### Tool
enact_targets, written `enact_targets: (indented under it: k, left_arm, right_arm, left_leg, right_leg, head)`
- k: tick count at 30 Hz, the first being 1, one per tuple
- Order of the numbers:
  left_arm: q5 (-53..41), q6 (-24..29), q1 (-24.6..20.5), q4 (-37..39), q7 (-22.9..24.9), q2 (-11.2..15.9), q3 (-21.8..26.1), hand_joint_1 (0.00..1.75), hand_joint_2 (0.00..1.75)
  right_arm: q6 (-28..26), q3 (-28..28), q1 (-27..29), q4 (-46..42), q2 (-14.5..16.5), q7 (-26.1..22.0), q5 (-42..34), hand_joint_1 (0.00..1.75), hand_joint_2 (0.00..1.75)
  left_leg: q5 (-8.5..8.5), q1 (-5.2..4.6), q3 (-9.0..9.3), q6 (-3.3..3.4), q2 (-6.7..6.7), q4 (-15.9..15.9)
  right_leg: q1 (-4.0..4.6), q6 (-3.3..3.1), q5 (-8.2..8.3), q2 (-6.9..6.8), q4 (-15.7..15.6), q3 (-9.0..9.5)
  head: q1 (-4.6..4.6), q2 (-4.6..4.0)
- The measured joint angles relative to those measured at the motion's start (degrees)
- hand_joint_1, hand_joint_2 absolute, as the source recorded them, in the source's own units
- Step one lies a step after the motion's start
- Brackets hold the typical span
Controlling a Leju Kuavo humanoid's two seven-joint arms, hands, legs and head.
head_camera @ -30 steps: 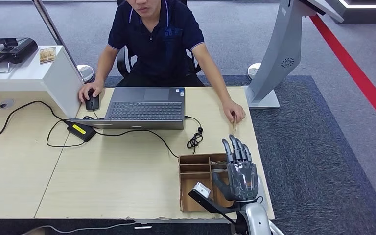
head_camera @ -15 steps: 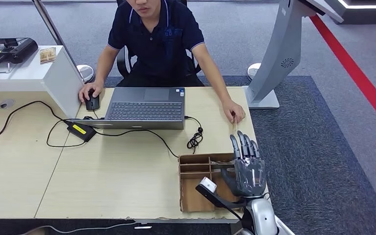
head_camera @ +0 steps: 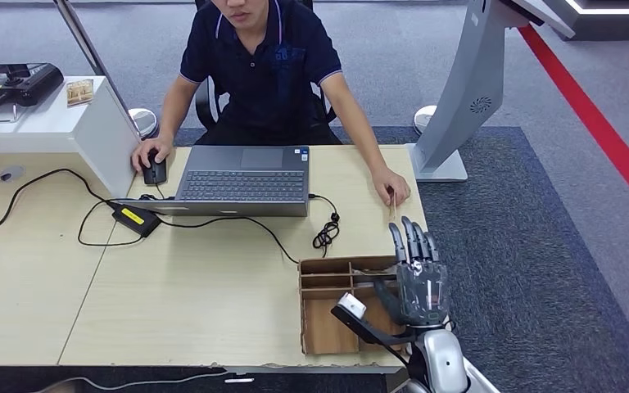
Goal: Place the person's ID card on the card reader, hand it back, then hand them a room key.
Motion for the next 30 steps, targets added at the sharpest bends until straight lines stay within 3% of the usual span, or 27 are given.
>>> enact_targets:
  k: [30]
  left_arm:
    - [-0.1,0.0,0.0,0.0,0.0,0.0,0.0,0.00,0.00]
  right_arm:
    - [0.1,-0.2,0.0,0.0,0.0,0.0,-0.2,0.00,1.75]
  left_leg:
    - [0.00,0.00,0.00,0.00,0.00,0.0]
  right_leg:
    - [0.00,0.00,0.00,0.00,0.0,0.00]
  head:
    - [0.00,0.00]
